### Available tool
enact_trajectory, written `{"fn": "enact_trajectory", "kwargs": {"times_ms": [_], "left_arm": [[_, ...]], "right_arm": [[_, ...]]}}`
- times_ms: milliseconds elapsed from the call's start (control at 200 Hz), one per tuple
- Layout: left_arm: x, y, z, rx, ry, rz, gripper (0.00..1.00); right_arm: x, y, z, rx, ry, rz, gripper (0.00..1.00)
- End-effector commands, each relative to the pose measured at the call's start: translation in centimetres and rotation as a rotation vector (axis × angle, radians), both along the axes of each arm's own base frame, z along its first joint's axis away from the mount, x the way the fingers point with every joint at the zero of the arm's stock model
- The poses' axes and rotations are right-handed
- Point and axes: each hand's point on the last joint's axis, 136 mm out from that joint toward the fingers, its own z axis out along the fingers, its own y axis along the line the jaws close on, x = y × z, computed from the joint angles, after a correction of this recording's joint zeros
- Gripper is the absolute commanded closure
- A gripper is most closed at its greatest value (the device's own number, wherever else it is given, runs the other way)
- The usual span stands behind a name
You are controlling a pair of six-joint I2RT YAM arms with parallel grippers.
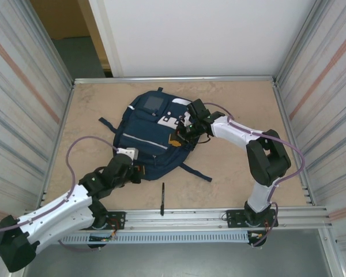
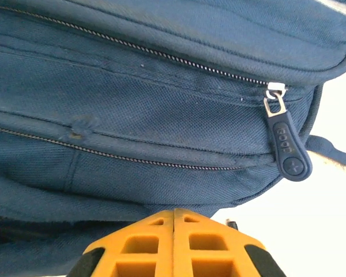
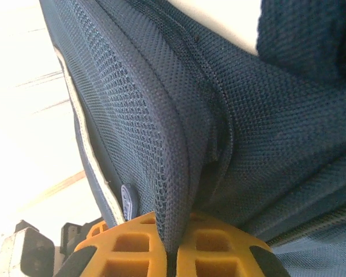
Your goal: Pack the student bag
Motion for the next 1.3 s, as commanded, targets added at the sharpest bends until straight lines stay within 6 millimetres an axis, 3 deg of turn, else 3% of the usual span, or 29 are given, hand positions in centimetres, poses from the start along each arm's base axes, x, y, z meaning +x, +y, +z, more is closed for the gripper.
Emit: {"fn": "enact_trajectory", "kwargs": {"times_ms": [0, 20, 70, 100, 316, 526, 681, 852, 917, 982, 1047, 1298], "left_arm": [[1.0, -1.3, 1.9, -0.036, -0.048, -0.029, 1.0], [1.2, -1.4, 2.0, -0.041, -0.049, -0.026, 0.96], [1.3, -1.8, 2.6, -0.061, -0.051, -0.025, 0.61], [1.4, -2.0, 3.0, -0.075, -0.052, -0.025, 0.49], [2.3, -2.5, 6.5, -0.179, -0.074, 0.045, 0.38], [3.6, -3.8, 5.1, -0.036, -0.002, 0.08, 0.4], [4.6, -3.4, 3.2, 0.158, 0.054, 0.162, 0.41], [4.7, -3.5, 1.2, 0.231, 0.092, 0.209, 0.45], [4.6, -3.6, 0.6, 0.243, 0.105, 0.211, 0.51], [4.4, -4.0, 0.1, 0.246, 0.121, 0.187, 0.7], [4.2, -4.1, -0.3, 0.25, 0.127, 0.171, 0.77], [3.3, -3.4, -0.4, 0.235, 0.119, 0.141, 0.84]], "right_arm": [[0.5, 0.0, 1.4, 0.048, -0.023, 0.027, 0.92], [0.5, -0.1, 1.4, 0.046, -0.026, 0.024, 0.93], [0.3, -0.3, 1.4, 0.04, -0.034, 0.021, 0.96], [0.3, -0.4, 1.3, 0.038, -0.037, 0.02, 0.97], [-0.2, -0.2, 1.4, 0.046, -0.033, 0.028, 1.0], [-0.2, 0.5, 1.3, 0.052, -0.023, 0.034, 1.0], [-0.1, 0.5, 1.4, 0.036, -0.036, 0.04, 1.0], [-0.2, 0.3, 1.3, 0.025, -0.046, 0.038, 1.0], [-0.1, 0.2, 1.0, 0.022, -0.033, 0.035, 1.0], [0.0, -0.1, 0.9, 0.013, -0.033, 0.026, 1.0], [0.2, -0.7, 0.6, -0.01, -0.038, 0.009, 1.0], [1.3, -1.8, 0.9, 0.0, -0.032, -0.026, 1.0]]}}
